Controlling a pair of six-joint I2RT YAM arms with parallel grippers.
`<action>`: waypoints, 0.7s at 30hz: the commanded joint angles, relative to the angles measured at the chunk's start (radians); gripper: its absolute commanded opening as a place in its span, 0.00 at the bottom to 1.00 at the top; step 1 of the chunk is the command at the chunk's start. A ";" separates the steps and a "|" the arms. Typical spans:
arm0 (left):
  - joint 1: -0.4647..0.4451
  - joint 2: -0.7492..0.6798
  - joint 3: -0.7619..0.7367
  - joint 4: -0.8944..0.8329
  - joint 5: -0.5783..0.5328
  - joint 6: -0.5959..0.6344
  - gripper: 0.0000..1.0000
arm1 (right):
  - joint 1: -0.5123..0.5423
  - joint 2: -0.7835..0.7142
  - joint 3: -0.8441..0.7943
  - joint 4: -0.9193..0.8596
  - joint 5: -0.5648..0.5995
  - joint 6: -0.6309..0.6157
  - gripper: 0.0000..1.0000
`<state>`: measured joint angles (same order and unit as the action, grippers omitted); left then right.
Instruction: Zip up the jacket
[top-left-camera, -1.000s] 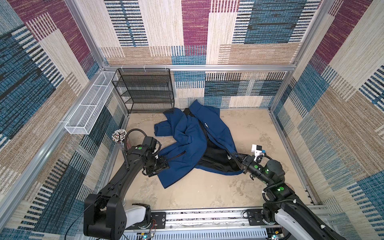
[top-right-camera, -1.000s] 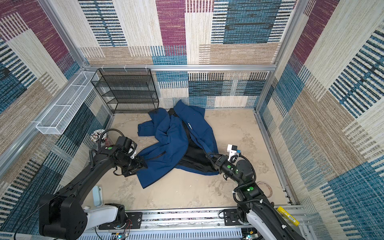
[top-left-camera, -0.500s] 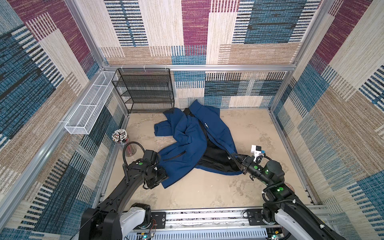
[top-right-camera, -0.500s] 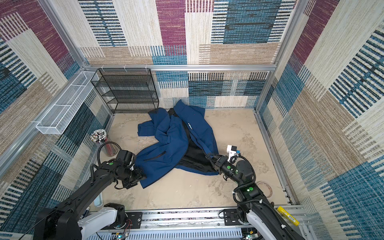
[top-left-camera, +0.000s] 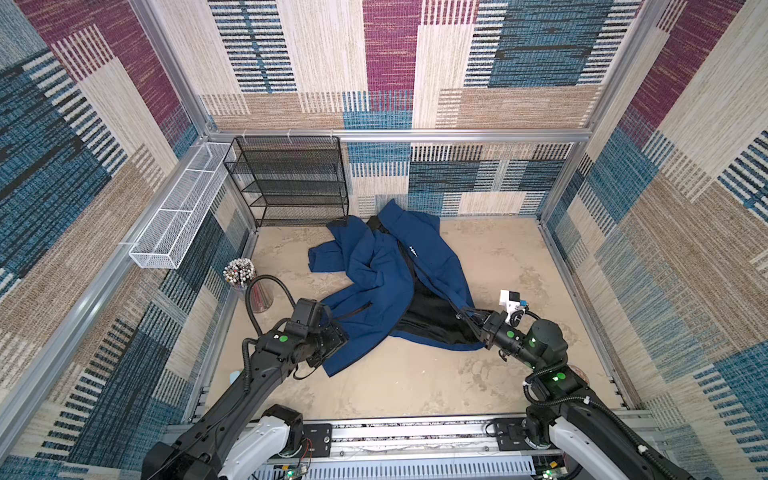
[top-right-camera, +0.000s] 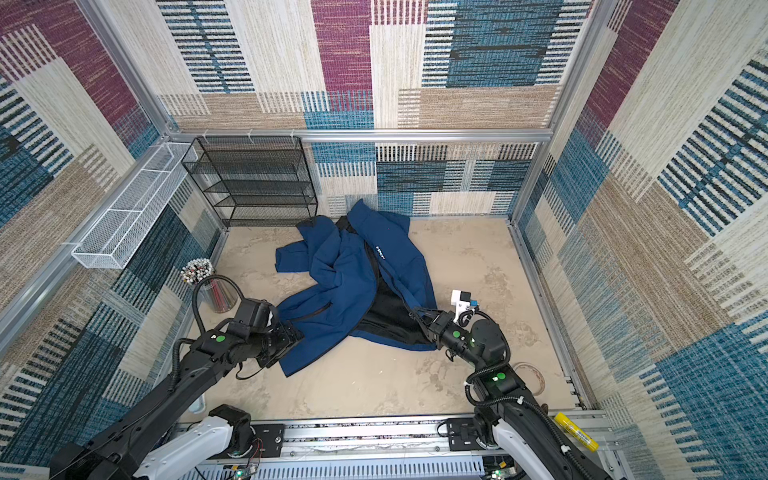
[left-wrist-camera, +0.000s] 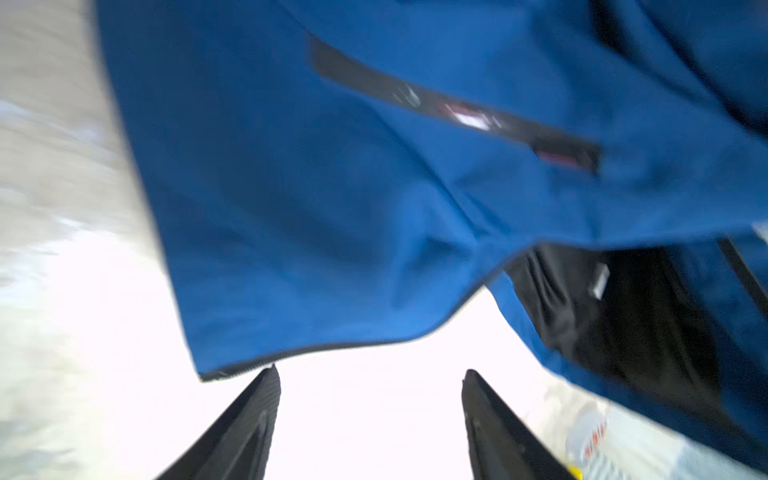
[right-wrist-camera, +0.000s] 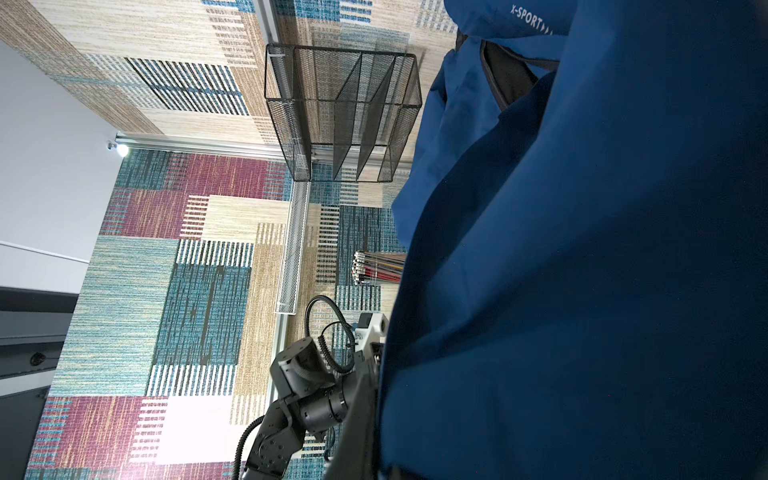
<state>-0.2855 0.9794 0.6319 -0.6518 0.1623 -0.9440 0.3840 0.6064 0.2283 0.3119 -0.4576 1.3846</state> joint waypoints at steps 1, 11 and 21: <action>0.130 0.031 -0.006 -0.008 0.029 0.082 0.73 | 0.001 -0.009 0.010 0.053 -0.025 -0.002 0.00; 0.451 0.177 0.005 0.063 0.240 0.267 0.75 | 0.001 -0.008 0.008 0.054 -0.026 0.007 0.00; 0.509 0.290 -0.006 0.222 0.349 0.359 0.77 | 0.001 -0.002 0.032 0.035 -0.010 0.001 0.00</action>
<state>0.2161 1.2507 0.6254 -0.4816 0.4633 -0.6495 0.3840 0.6121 0.2478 0.3161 -0.4622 1.3876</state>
